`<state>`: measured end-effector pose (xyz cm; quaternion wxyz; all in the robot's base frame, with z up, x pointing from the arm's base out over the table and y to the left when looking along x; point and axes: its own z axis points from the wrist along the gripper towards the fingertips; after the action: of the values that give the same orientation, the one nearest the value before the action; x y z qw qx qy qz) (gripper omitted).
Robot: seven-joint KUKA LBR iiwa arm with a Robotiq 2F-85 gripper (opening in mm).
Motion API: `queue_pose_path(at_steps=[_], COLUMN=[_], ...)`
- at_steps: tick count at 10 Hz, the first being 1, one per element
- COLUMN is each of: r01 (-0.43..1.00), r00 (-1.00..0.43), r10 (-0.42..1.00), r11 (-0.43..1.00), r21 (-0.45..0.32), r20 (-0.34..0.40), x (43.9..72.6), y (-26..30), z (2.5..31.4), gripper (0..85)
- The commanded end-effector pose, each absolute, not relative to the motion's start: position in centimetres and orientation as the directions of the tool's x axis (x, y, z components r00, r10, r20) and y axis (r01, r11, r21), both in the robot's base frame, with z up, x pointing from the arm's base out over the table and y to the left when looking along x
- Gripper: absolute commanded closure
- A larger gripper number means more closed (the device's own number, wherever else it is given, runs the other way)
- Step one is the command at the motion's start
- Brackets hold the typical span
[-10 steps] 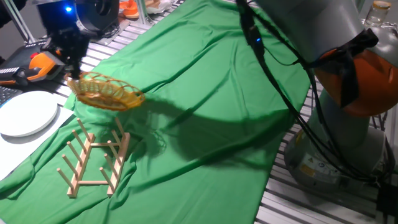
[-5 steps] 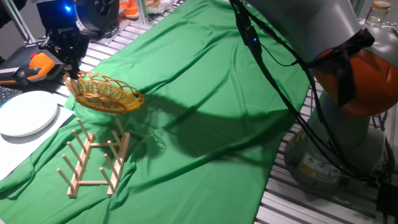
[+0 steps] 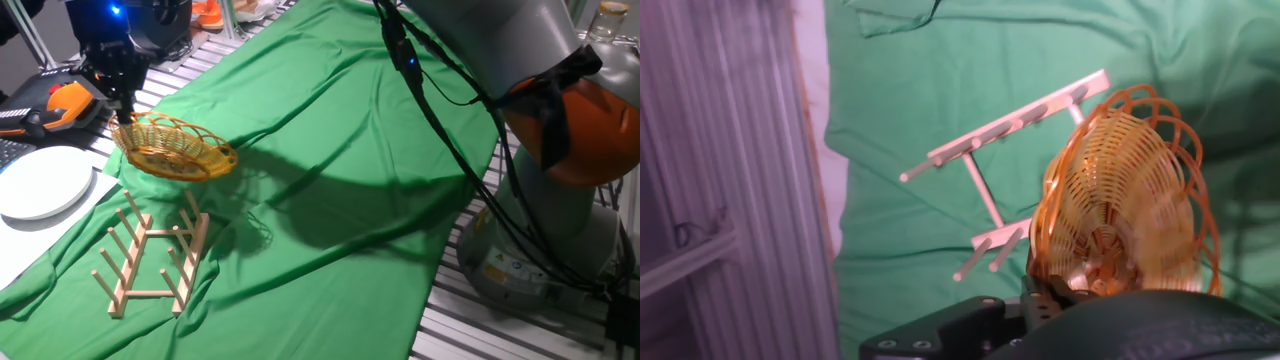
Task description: Put the dish on the dish rack
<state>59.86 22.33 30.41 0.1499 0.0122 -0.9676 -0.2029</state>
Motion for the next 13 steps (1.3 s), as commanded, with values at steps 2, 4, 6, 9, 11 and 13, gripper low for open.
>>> queue_pose_path(at_steps=[2, 4, 6, 9, 11, 13], r01=[0.046, 0.049, 0.037, 0.016, 0.007, -0.001], r00=[-0.954, -0.954, -0.951, -0.94, -0.94, -0.94], r10=[-0.081, -0.078, -0.091, -0.128, -0.136, -0.144], r11=[0.913, 0.913, 0.916, 0.91, 0.909, 0.909], r21=[0.406, 0.404, 0.399, 0.414, 0.416, 0.417], r20=[0.288, 0.291, 0.296, 0.318, 0.314, 0.31], x=[59.65, 59.61, 59.56, 59.56, 59.56, 59.56], y=[22.24, 22.17, 22.01, 22.01, 22.01, 22.01], z=[30.52, 30.52, 30.53, 30.53, 30.53, 30.53], gripper=[85.0, 85.0, 85.0, 85.0, 85.0, 85.0])
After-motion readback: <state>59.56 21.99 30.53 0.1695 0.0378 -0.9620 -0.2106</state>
